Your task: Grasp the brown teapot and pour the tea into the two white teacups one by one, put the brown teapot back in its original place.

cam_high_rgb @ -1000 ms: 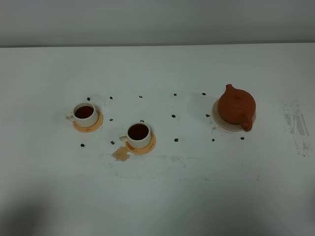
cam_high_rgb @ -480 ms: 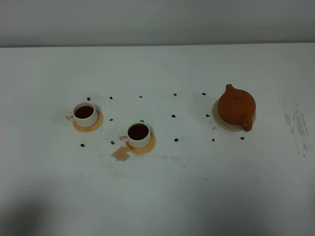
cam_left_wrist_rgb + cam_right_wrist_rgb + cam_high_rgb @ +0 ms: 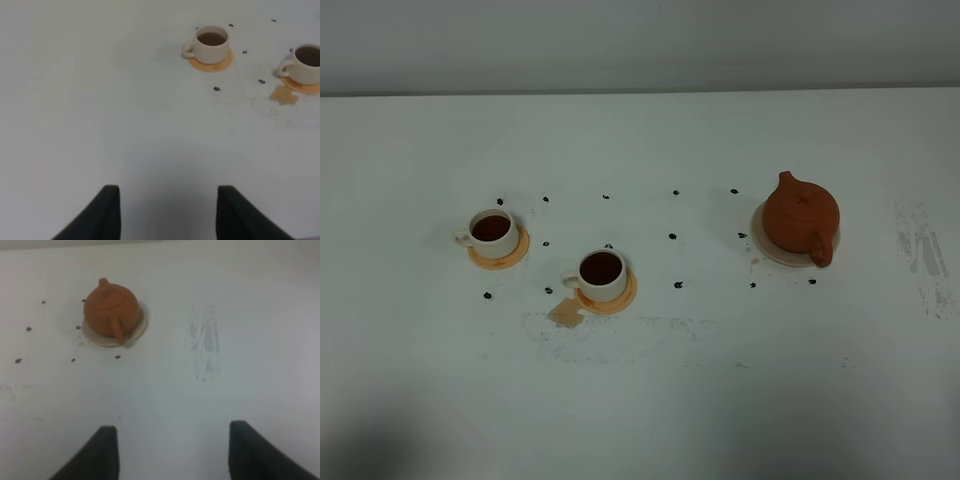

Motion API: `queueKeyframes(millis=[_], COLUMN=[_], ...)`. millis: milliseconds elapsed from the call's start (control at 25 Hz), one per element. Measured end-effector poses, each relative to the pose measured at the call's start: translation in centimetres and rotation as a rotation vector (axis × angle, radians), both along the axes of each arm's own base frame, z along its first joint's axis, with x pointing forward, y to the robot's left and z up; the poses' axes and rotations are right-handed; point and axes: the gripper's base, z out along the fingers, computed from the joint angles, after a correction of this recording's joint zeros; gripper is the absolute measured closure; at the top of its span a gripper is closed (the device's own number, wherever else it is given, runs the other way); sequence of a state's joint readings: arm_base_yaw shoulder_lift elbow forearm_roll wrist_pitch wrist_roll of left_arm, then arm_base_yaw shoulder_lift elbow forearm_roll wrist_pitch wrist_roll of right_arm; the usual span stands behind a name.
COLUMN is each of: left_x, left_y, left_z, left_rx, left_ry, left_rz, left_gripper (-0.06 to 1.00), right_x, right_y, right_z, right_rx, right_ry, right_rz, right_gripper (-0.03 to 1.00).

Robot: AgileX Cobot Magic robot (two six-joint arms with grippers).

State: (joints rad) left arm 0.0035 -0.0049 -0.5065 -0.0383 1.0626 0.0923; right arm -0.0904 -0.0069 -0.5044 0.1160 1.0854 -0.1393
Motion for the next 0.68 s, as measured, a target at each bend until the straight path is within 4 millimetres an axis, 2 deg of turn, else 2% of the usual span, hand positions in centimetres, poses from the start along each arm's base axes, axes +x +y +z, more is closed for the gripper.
queueKeyframes(millis=[680], left_x=[0.0], left_y=[0.0], left_z=[0.0], left_rx=[0.0], left_ry=[0.0], left_rz=[0.0], left_gripper=[0.49], right_x=[0.0], right_y=[0.0], right_z=[0.0], right_rx=[0.0], right_ry=[0.0], right_rz=[0.0], right_gripper=[0.46])
